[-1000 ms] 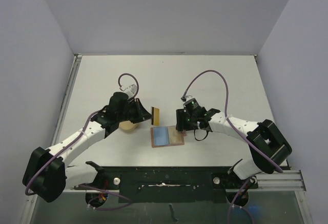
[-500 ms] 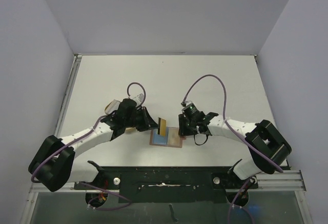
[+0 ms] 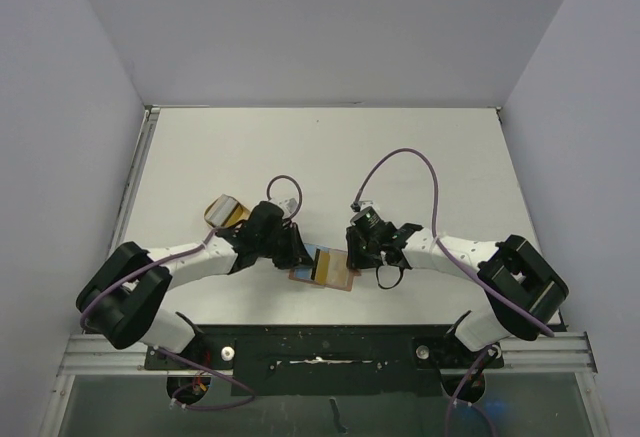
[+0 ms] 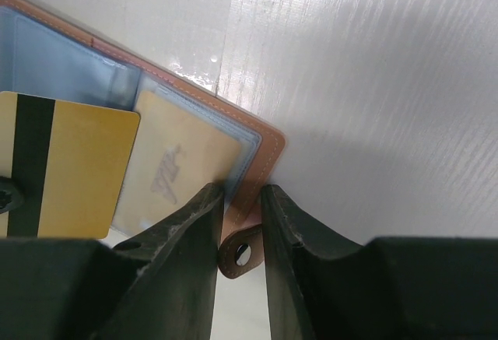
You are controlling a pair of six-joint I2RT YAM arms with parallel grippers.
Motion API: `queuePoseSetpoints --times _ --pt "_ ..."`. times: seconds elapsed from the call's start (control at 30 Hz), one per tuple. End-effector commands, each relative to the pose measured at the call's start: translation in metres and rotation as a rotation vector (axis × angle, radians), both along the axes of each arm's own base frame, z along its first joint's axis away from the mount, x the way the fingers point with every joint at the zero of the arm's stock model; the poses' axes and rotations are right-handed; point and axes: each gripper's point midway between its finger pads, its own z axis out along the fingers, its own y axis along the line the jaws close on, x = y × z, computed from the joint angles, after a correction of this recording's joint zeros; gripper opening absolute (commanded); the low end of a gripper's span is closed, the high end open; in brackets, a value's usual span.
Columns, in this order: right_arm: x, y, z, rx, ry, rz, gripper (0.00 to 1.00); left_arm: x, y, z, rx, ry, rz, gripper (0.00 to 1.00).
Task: Put the credit cards into the card holder
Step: Insert the credit card into the card holder.
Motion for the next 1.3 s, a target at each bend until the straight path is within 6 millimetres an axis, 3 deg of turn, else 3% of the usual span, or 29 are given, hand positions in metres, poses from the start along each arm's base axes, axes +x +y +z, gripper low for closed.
queuePoseSetpoints --times 0.0,0.73,1.27 --pt "0.004 0.001 0.004 0.011 -0.04 -0.005 0.27 0.014 -0.007 0.011 0.013 -0.074 -0.038 0.0" --pt "0.013 -0.001 -0.006 -0.013 -0.044 0.01 0.26 0.022 0.01 -0.004 0.136 -0.072 0.008 0.0" --pt "0.02 0.003 -0.003 -0.009 -0.057 0.021 0.26 0.02 0.0 -0.013 0.106 -0.06 0.017 0.0"
